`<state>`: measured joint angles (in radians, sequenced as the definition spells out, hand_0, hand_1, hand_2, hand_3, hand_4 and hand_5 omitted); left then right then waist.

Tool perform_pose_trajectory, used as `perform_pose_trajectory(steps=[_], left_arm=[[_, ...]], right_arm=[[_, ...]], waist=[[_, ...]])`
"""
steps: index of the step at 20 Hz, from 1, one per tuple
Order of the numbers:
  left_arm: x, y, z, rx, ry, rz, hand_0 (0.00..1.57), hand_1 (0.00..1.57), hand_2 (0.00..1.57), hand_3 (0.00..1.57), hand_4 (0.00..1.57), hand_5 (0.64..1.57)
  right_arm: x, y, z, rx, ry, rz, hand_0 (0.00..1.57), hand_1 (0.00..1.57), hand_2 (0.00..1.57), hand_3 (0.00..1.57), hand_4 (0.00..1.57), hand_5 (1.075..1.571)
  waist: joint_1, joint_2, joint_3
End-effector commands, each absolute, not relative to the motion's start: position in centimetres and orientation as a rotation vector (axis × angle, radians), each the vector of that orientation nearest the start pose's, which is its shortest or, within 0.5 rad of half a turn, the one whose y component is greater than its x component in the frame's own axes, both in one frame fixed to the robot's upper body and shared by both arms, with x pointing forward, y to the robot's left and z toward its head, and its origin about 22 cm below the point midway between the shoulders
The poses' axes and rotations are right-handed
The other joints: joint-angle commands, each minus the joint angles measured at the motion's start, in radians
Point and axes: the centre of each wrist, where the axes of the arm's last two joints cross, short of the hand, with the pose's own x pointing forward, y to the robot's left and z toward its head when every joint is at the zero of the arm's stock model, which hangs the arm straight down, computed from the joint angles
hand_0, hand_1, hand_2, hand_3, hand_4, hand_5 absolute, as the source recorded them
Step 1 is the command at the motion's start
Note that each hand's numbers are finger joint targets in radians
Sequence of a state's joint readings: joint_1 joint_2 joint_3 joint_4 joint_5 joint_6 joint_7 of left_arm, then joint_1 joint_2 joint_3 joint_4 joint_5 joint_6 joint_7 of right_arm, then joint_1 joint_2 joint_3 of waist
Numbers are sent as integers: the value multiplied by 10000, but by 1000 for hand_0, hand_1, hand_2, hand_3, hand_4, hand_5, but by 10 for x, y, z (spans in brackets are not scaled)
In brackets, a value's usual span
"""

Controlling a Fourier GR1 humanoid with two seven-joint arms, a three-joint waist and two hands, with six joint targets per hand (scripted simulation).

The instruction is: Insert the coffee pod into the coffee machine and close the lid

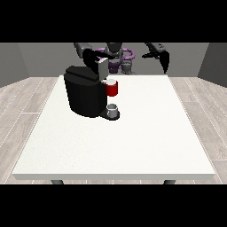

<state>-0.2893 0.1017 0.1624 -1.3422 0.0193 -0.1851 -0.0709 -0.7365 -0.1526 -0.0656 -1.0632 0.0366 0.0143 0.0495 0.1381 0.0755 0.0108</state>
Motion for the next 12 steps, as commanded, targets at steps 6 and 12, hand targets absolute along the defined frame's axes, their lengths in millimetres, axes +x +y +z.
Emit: perform_pose_trajectory(steps=[6,12], left_arm=[[315,252,32,-1049,-17403,-1587,0,0,0,0,121,1571],[293,255,10,-801,-16969,-1238,0,0,0,0,145,1571]], right_arm=[[395,-165,122,163,-18382,4655,0,0,0,0,30,1571],[360,-140,62,2046,-18225,3906,0,0,0,0,275,1571]], waist=[[335,-31,-106],[-229,-1101,-104]])
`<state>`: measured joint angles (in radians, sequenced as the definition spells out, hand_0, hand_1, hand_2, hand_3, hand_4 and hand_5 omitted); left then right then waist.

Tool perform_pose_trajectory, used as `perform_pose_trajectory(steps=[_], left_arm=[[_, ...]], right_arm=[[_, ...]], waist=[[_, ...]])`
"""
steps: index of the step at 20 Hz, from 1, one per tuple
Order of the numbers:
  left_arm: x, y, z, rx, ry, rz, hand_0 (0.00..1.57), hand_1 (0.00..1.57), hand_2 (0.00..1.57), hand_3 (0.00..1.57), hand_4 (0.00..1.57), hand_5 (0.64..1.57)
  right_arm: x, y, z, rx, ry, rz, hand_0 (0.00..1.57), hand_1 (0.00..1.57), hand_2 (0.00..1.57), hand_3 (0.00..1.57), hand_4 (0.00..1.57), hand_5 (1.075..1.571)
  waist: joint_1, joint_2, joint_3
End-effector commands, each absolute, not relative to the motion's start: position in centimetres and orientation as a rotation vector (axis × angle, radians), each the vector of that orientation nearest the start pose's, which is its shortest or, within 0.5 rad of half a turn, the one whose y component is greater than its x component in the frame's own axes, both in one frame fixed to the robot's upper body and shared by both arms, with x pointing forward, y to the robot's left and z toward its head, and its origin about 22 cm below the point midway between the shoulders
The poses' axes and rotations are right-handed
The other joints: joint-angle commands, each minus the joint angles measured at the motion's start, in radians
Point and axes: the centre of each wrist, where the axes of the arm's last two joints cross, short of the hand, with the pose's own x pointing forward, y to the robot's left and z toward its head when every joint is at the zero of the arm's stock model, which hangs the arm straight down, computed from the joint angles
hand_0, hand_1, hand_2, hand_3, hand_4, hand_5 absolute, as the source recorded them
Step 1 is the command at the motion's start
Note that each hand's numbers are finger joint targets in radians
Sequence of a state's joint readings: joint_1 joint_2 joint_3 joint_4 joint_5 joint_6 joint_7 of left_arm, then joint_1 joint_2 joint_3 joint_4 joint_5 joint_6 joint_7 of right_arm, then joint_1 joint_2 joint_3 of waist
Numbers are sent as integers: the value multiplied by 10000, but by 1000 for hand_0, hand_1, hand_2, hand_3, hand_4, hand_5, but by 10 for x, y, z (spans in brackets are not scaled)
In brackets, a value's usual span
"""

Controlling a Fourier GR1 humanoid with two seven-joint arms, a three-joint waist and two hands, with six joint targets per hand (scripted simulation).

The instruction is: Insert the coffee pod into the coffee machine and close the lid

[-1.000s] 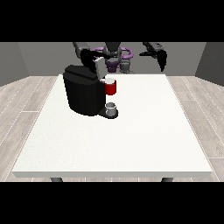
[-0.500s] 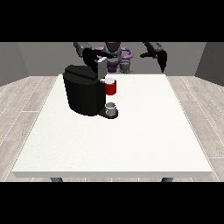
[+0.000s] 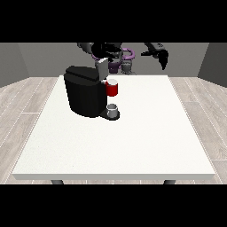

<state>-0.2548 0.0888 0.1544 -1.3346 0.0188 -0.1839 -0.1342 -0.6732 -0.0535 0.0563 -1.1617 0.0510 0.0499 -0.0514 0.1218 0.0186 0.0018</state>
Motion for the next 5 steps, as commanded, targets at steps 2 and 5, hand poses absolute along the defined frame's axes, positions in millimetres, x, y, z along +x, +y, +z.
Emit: perform_pose_trajectory(steps=[2,5], left_arm=[[284,258,-13,-545,-16691,-711,0,0,0,0,245,1571],[288,266,-6,-262,-16596,-624,0,0,0,0,192,1571]], right_arm=[[340,-138,46,2957,-18022,3224,0,0,0,0,286,1571],[315,-143,13,2496,-17451,2659,0,0,0,0,157,1571]], waist=[[-579,-690,-16],[-919,-907,-15]])
